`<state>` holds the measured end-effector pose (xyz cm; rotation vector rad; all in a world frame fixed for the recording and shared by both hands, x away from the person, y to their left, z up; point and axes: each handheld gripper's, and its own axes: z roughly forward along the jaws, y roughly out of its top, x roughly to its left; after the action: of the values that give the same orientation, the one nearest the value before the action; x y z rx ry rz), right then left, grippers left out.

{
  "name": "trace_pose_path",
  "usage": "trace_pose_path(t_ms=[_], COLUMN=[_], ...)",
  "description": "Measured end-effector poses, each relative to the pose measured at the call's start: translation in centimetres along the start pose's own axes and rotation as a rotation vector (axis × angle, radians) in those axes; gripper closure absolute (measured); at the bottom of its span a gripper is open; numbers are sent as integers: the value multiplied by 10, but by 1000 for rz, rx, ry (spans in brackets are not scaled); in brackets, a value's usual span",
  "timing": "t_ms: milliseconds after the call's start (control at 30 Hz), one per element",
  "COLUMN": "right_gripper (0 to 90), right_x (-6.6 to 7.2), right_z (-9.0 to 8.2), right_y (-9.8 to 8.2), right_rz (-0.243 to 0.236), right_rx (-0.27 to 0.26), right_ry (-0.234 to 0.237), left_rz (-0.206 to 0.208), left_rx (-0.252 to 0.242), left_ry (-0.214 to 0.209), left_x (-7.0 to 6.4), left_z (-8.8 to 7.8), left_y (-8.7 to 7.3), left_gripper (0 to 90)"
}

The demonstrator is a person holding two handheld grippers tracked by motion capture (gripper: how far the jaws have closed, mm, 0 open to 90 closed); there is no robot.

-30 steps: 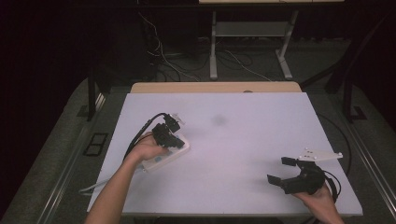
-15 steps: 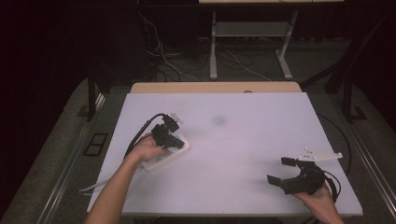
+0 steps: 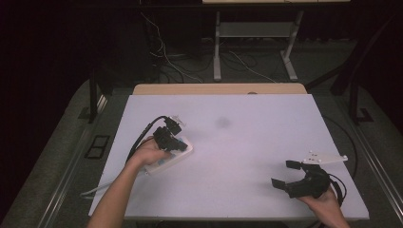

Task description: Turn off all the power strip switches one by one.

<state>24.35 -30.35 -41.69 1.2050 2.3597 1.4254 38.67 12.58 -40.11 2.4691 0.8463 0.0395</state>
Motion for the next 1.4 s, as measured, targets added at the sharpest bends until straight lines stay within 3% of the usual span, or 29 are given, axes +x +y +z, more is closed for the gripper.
trace_pose_path(t_ms=[300,700,867,967,1200,1400], right_gripper=[5,5,5,5,5,5], right_x=[-1,-2,-1,-1,1,3], right_z=[-1,-3,-2,-2,-3,-2], right_y=[0,0,0,0,1,0], right_rz=[4,3,4,4,4,5], right_rx=[-6,-13,-11,-14,-17,-15], right_ry=[-1,-5,-3,-3,1,5], left_rz=[29,-30,-59,-63,-128,-156], left_rx=[-8,-135,-220,-258,-322,-388], left_ry=[41,53,55,59,107,101], left_x=[-6,0,0,-3,-13,-19], left_z=[-1,-36,-49,-57,-67,-73], left_y=[0,-14,-26,-33,-54,-71], left_gripper=[893,891,883,787,498,301])
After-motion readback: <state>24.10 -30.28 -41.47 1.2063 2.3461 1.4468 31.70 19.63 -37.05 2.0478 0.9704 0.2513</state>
